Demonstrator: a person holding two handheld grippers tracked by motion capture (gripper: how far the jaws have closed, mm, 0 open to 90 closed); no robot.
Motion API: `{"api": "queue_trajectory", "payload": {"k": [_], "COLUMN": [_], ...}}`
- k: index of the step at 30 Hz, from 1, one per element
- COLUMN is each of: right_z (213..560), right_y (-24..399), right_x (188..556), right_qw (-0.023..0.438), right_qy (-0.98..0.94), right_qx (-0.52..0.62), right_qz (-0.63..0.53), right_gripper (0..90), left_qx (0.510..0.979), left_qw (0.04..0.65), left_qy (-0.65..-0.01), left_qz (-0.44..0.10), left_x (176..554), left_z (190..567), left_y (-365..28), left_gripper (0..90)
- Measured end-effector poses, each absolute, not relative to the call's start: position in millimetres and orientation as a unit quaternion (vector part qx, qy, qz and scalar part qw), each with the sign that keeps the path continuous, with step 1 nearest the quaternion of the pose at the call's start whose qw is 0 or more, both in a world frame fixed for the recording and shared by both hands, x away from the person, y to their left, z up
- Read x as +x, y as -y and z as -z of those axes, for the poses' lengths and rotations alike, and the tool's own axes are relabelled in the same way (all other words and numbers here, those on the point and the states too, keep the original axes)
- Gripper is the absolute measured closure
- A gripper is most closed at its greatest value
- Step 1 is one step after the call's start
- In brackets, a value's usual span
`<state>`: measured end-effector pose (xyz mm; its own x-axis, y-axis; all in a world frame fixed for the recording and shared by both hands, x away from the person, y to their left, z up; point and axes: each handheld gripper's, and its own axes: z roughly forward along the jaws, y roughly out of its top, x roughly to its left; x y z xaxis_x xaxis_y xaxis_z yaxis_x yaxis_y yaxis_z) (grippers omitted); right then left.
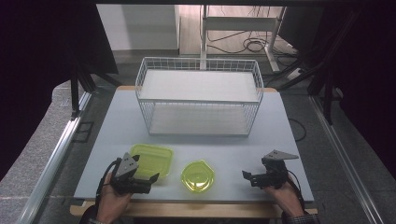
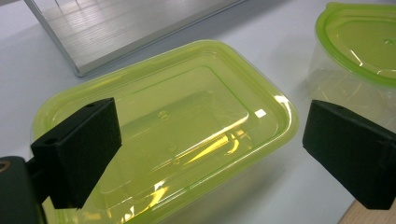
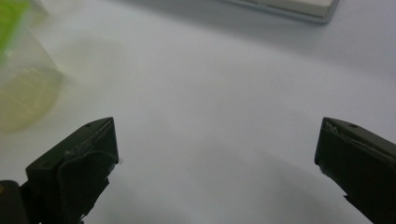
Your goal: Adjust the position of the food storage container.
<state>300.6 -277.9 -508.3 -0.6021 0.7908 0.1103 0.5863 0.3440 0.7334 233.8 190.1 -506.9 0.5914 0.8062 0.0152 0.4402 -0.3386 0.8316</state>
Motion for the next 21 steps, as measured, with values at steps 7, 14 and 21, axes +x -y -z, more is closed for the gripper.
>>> {"api": "queue_trajectory", "payload": {"k": [7,14,21], "right_z": [508.1,508.2,505.0], "right_y": [275.4,274.4,269.2], "right_x": [300.3,300.3,298.8], "right_qw": [0.135,0.125,0.129], "right_qy": [-0.816,-0.816,-0.817], "right_qx": [0.418,0.421,0.42], "right_qz": [-0.377,-0.376,-0.374], "right_gripper": [0.0,0.4,7.4], "left_qx": [0.79,0.797,0.794], "left_qw": [0.41,0.396,0.394], "left_qy": [-0.387,-0.384,-0.387], "left_qz": [-0.24,-0.246,-0.254], "left_x": [233.5,233.4,233.0], "left_z": [510.4,510.5,509.8], "left_y": [-189.7,-188.4,-190.1], "left_gripper": [4.4,5.1,4.8]}}
